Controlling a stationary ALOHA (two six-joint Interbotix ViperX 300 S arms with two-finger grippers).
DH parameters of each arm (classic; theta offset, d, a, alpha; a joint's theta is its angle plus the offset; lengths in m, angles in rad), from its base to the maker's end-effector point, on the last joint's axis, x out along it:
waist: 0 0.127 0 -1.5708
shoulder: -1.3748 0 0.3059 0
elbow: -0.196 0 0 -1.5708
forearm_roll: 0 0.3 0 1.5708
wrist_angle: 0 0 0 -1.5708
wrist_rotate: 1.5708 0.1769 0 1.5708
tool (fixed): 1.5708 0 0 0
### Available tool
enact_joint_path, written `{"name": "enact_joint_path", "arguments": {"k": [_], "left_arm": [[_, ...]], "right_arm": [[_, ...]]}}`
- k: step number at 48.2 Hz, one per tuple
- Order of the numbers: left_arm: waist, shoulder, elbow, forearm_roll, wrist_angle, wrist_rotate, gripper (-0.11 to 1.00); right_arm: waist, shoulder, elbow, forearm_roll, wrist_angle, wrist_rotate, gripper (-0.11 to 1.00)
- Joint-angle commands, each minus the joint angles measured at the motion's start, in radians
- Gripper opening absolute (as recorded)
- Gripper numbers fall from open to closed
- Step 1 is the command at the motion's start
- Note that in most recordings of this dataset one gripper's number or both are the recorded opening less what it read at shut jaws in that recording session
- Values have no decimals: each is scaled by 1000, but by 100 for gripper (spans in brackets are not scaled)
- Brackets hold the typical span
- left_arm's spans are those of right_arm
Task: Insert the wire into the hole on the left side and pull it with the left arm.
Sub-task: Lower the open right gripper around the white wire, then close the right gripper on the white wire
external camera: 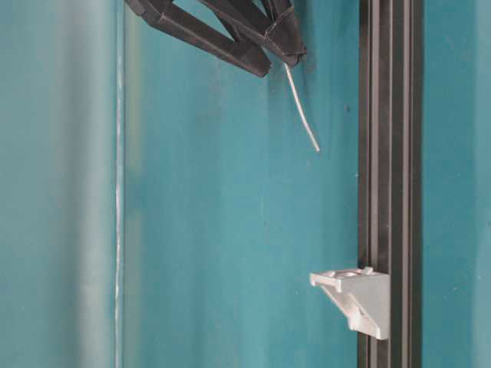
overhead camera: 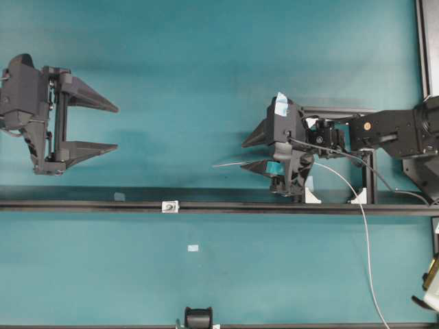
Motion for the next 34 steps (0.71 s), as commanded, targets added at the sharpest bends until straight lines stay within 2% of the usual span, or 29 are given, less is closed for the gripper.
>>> {"name": "enact_joint_path", "arguments": {"k": [1, 5, 7, 15, 19, 34], "left_arm": [[2, -2, -23, -2, -5, -2, 67], [2, -2, -25, -2, -5, -2, 67], [2, -2, -25, -2, -5, -2, 67], [2, -2, -25, -2, -3, -2, 67], [2, -2, -25, -2, -5, -2, 67], [2, -2, -25, -2, -3, -2, 67]], "right_arm": [[2, -11, -14, 2, -9, 2, 62], [2, -9, -14, 2, -11, 2, 60], [3, -9, -14, 2, -9, 2, 55], [3, -11, -8, 2, -3, 0, 14], [3, -9, -5, 2, 0, 0, 2], [3, -11, -8, 3, -3, 2, 1]]}}
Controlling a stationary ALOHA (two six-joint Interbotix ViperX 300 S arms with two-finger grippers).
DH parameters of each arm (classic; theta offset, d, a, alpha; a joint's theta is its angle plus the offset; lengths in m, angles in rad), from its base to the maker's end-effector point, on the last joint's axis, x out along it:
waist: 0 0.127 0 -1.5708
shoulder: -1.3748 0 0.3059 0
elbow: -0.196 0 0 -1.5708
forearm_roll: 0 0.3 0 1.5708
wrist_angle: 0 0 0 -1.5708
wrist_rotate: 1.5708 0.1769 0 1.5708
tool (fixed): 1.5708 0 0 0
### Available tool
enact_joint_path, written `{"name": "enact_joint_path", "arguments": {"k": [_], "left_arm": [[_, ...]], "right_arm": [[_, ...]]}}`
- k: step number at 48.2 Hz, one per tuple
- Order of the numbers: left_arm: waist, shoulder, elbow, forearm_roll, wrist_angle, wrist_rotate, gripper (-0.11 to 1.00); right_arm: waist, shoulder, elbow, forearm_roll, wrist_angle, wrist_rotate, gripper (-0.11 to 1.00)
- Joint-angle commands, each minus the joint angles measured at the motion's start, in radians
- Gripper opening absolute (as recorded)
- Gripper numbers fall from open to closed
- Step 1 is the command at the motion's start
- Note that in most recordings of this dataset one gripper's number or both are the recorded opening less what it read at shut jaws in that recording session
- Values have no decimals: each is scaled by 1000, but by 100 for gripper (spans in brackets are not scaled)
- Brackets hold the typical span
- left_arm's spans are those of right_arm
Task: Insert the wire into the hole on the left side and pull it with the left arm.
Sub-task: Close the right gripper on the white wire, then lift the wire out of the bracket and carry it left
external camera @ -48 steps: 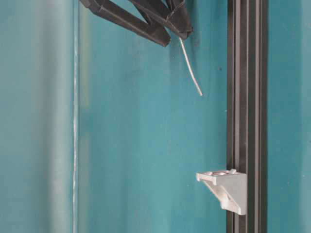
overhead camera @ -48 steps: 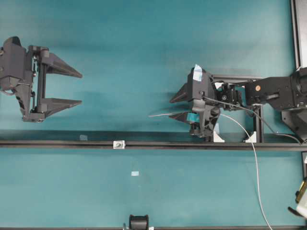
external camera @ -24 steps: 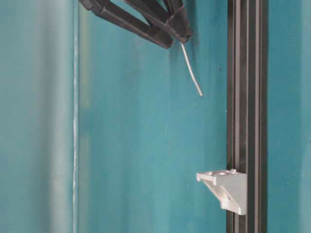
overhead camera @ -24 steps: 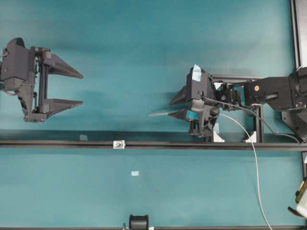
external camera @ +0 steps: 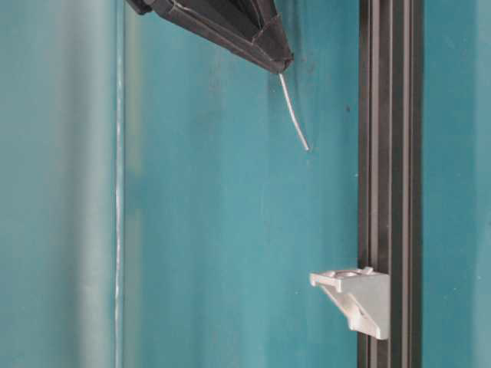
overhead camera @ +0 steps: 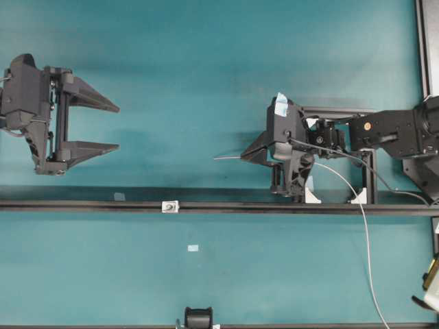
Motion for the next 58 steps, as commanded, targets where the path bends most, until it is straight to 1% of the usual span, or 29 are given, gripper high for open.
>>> {"name": "enact_joint_path", "arguments": {"k": [1, 7, 15, 46, 52, 58], "left_arm": [[2, -5, -20, -2, -6, -2, 67], [2, -11, -20, -2, -6, -5, 67], [2, -18, -20, -2, -6, -5, 67], [2, -25, -51, -3, -5, -6, 67], [2, -25, -58, -5, -6, -6, 67], [2, -17, -63, -5, -5, -9, 67]], "right_arm": [[2, -9, -11, 5, -5, 2, 1], [2, -26, -9, 3, -2, 2, 1], [0, -86, -2, 3, 11, 2, 1], [0, -413, -5, -2, 319, 0, 1], [2, -468, 5, -2, 344, 0, 1], [2, -494, 35, -2, 327, 3, 1]]}}
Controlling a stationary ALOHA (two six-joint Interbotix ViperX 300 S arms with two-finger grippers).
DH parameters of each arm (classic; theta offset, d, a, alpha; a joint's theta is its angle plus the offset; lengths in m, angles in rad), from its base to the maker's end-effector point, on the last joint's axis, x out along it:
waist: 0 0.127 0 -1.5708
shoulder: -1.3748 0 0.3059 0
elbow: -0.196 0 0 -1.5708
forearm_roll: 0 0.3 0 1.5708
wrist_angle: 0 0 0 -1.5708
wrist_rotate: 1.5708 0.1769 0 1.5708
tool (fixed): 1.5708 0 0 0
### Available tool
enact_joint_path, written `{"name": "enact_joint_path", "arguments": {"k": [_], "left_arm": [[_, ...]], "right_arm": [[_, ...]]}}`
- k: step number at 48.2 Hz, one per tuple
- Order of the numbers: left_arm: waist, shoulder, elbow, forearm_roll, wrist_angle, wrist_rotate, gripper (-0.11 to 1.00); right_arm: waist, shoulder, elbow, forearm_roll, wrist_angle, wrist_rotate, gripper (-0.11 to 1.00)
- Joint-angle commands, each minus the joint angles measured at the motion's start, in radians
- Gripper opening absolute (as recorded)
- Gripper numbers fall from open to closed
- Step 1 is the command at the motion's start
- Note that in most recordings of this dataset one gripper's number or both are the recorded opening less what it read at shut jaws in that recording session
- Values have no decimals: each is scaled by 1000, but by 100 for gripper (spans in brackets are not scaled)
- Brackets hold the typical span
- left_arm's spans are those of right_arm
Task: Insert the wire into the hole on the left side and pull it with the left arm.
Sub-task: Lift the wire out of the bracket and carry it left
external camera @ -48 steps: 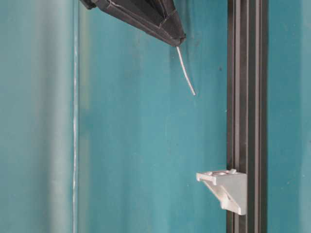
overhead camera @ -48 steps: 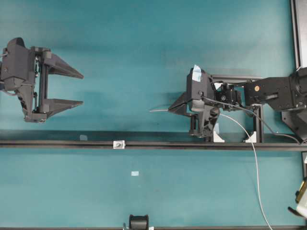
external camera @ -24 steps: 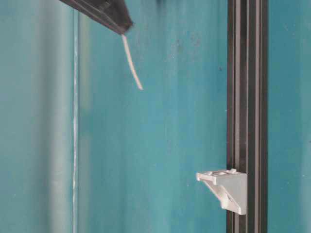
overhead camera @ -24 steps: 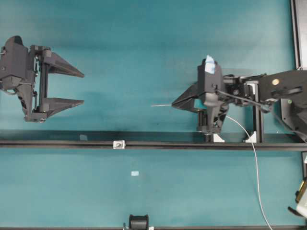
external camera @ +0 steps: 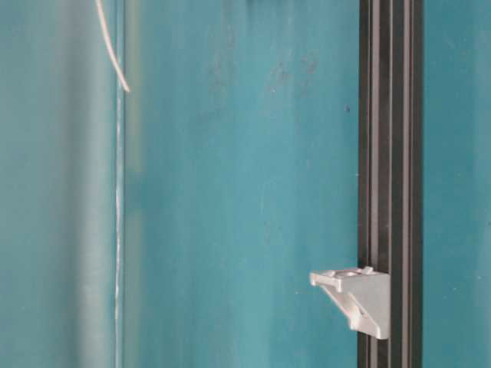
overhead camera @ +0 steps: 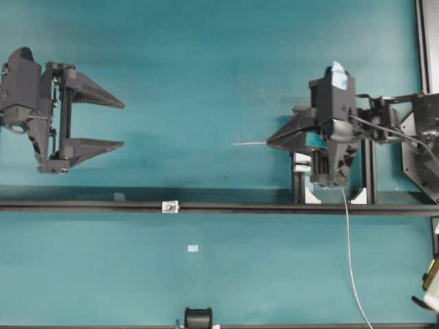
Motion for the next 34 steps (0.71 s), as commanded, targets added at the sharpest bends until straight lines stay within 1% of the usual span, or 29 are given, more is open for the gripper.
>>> {"name": "enact_joint_path", "arguments": {"k": [1, 8, 13, 16, 20, 27, 34], "left_arm": [[2, -2, -20, -3, -6, -2, 67], [-6, 11, -23, -5, -6, -12, 67], [-6, 15, -21, -3, -12, -46, 68], [-8, 17, -14, -3, -18, -61, 68], [-14, 20, 0, -3, -41, -64, 68], [-48, 38, 31, -3, -138, -64, 68], [-80, 74, 58, -12, -201, -64, 68]], "right_arm": [[2, -23, 12, 0, -31, 3, 1], [2, -25, 66, 2, -130, 18, 1], [5, -25, 109, 3, -212, 37, 1], [15, -23, 129, 5, -247, 43, 1], [41, -23, 146, 9, -287, 46, 1], [89, -5, 164, 38, -376, 44, 1], [104, 74, 179, 78, -508, 34, 1]]}}
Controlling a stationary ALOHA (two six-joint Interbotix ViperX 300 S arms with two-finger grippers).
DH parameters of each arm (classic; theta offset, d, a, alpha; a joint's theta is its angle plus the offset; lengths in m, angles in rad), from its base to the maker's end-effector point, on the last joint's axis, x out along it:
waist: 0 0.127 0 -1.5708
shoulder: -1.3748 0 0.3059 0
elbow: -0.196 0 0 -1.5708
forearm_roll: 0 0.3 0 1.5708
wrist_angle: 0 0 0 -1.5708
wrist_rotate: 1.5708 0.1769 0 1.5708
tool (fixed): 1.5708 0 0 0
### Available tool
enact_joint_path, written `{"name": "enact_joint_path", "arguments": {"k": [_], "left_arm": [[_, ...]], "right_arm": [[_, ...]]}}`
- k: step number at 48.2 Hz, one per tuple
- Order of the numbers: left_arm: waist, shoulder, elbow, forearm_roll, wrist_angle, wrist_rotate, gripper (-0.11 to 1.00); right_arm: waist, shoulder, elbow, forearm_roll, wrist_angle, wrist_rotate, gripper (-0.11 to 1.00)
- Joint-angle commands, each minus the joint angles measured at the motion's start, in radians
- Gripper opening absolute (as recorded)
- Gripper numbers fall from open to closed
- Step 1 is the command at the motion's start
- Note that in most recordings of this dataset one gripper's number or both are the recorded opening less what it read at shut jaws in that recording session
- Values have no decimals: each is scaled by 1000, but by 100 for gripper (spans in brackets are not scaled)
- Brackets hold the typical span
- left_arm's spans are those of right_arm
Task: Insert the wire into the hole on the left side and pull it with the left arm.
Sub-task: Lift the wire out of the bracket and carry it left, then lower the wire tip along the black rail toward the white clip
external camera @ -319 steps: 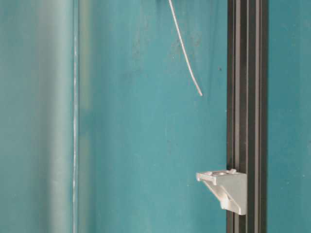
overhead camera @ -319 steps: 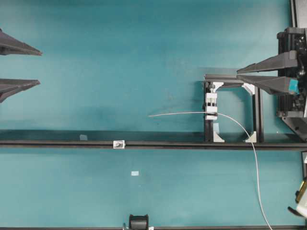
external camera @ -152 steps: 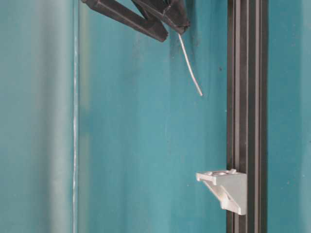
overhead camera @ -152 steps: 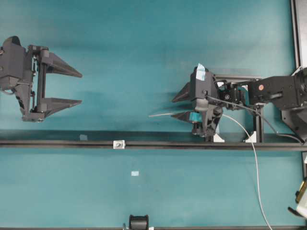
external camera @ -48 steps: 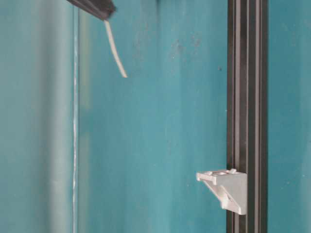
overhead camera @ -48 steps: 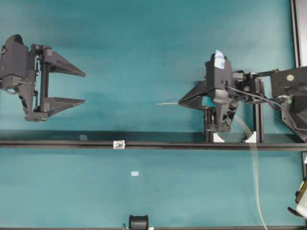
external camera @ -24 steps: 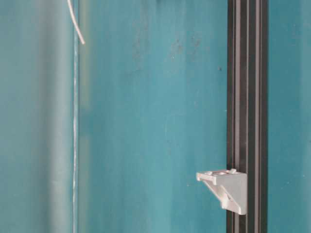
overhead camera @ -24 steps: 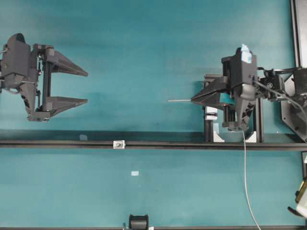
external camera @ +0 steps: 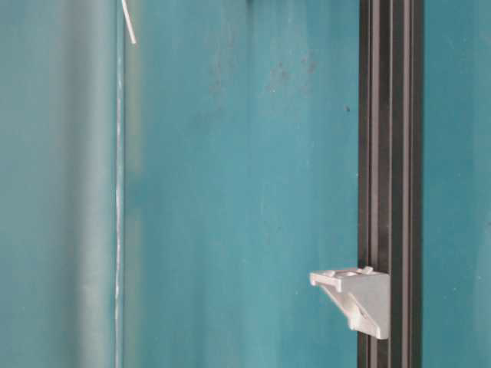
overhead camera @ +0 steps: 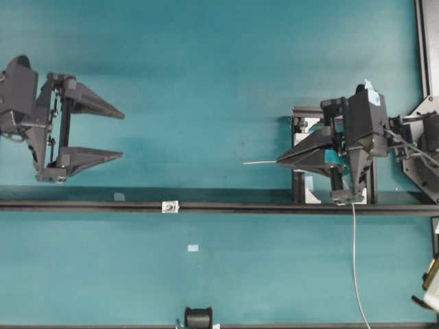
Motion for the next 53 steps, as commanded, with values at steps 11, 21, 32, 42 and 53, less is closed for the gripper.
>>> {"name": "enact_joint_path", "arguments": {"k": [11, 21, 32, 42, 53], "left_arm": [[-74, 110, 2, -14, -114, 5, 68], [-127, 196, 12, -12, -218, 26, 68], [-155, 301, -2, -12, -302, 28, 67], [-161, 410, -41, -12, -347, 28, 67], [-161, 460, -51, -12, -388, 29, 67]], "right_arm": [[87, 206, -37, 71, -235, -61, 1], [202, 307, -66, 296, -345, -190, 1], [342, 425, -150, 597, -428, -374, 1], [399, 505, -204, 709, -462, -420, 1], [413, 545, -216, 718, -517, -420, 1]]}}
